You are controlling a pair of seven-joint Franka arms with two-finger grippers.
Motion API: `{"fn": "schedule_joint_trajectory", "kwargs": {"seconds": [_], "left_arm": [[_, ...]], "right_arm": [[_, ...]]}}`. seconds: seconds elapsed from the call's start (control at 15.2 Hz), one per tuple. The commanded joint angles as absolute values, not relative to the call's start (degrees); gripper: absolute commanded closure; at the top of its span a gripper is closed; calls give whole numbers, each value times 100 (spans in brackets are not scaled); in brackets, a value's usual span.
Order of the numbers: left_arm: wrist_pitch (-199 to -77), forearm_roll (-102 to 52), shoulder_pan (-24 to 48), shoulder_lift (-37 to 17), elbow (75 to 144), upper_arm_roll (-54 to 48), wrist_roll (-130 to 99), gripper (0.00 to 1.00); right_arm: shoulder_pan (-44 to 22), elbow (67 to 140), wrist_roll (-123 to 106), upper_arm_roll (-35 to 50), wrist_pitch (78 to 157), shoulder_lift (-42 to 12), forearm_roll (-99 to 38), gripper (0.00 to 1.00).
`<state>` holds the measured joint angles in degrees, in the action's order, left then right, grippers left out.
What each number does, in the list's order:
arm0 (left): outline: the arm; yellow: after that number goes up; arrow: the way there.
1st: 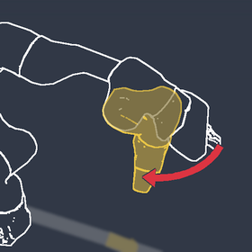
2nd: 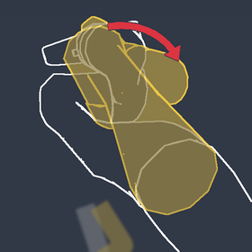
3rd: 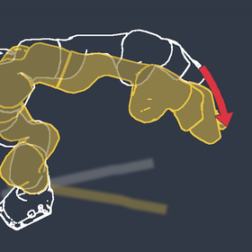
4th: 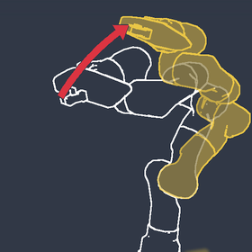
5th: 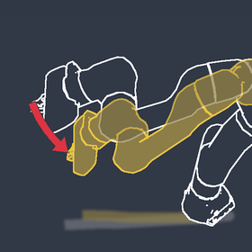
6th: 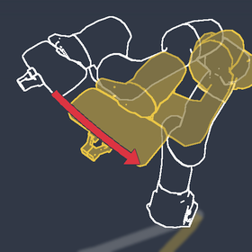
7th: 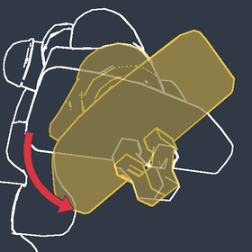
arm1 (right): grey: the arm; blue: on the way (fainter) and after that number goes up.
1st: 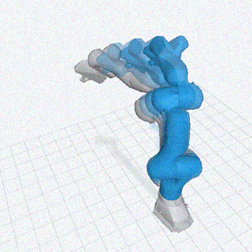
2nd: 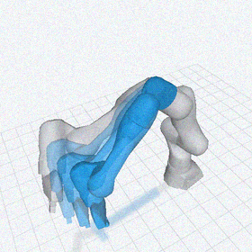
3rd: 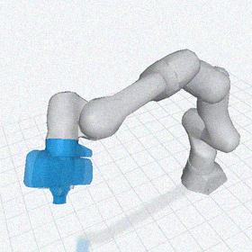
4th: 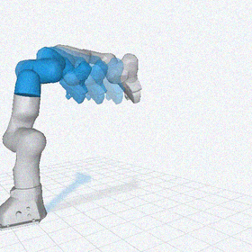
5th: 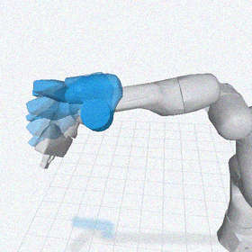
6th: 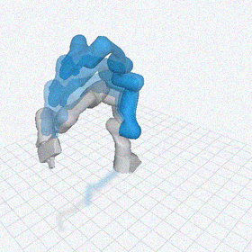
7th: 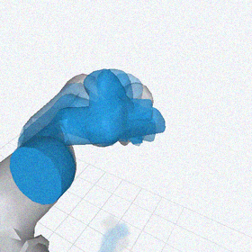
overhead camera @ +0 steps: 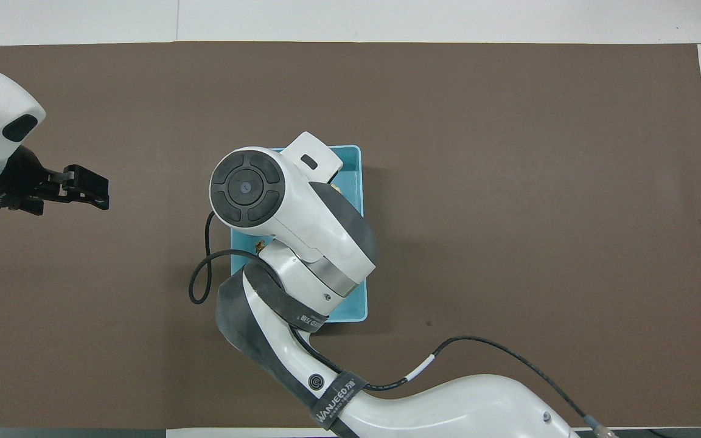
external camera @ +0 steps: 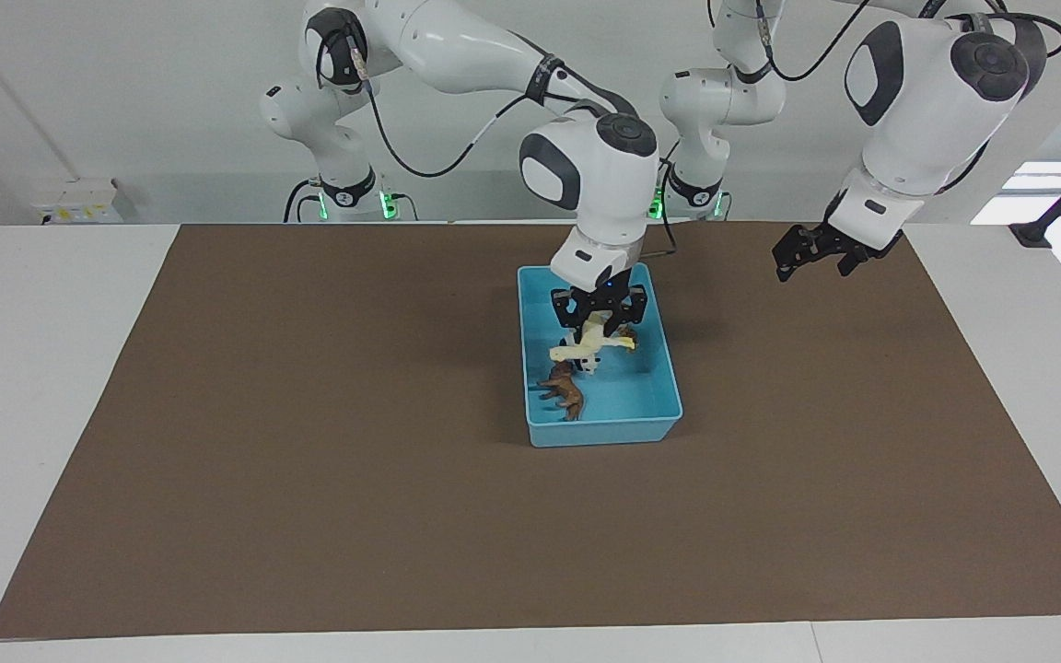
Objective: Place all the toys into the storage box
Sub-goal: 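Carry the cream horse over the box with the right gripper while the left gripper withdraws, then release the cream horse into the box and lift the right gripper away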
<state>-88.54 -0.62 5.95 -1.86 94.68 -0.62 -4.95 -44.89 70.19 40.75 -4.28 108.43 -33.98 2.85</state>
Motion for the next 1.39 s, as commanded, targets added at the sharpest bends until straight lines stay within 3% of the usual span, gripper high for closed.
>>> {"fn": "schedule_joint_trajectory", "kwargs": {"seconds": [0.0, 0.26, 0.86, 1.32], "left_arm": [[-8560, -44, 694, -237, 9281, 105, -141, 0], [-8640, -44, 721, -105, 9527, 149, -167, 0], [-9070, -289, 764, -167, 9273, 88, -88, 0], [-9149, -237, 730, -184, 9264, 140, -35, 0]], "right_arm": [[-4430, 7111, 4402, -422, 10872, -3243, 184, 0], [-4298, 7093, 4404, -501, 10846, -2981, 246, 0], [-1901, 7189, 628, -554, 10758, -2040, 89, 0], [-863, 7242, 492, -536, 8792, -1109, 62, 0]]}}
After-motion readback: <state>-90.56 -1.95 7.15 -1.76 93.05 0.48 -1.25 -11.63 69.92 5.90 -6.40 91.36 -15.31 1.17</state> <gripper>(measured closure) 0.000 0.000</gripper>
